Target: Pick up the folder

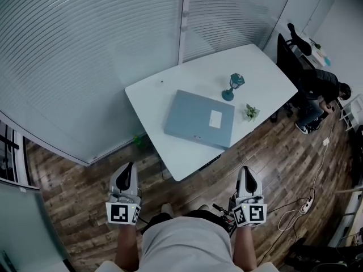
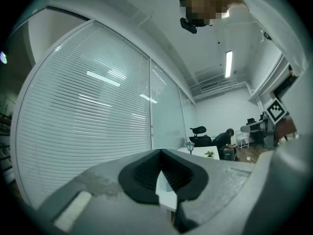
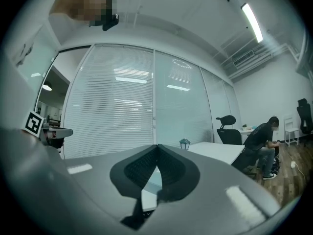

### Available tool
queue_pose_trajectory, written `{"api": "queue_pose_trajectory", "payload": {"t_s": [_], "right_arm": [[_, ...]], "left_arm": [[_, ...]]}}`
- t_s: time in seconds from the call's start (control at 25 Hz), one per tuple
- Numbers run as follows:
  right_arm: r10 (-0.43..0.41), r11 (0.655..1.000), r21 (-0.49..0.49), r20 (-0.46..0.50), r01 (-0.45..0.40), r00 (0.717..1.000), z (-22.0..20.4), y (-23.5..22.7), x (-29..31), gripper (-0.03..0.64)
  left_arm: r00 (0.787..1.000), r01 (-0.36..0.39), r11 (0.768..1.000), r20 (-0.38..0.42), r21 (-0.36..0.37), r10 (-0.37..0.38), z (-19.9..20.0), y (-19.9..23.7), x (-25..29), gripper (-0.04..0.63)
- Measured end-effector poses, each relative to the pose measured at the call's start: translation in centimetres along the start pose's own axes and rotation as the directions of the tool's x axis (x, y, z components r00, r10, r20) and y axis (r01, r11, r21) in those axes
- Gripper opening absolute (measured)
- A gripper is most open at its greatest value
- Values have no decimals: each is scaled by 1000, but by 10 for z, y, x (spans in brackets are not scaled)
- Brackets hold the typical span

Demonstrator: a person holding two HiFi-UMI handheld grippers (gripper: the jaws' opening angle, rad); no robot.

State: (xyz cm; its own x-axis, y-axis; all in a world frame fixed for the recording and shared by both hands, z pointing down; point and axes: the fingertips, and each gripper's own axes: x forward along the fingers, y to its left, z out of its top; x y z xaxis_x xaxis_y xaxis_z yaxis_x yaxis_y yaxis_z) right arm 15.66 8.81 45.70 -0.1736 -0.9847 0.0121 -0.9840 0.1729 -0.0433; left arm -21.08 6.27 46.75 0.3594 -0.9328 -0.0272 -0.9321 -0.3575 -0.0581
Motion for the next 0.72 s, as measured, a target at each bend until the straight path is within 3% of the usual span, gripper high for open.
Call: {"api": "queue_pose_trajectory", "payload": {"t_s": [0.36,0.72], "right_arm": [[-28,1000,1,-39,28,999,-10,20,20,2],[17,1000,24,-57,-16,998,-12,-29,84,1]], "left_arm": [[999,37,999,-18,-13,-37,-14,33,25,5],[999,-13,1000,-31,-5,12,-11,21,83,5]]}}
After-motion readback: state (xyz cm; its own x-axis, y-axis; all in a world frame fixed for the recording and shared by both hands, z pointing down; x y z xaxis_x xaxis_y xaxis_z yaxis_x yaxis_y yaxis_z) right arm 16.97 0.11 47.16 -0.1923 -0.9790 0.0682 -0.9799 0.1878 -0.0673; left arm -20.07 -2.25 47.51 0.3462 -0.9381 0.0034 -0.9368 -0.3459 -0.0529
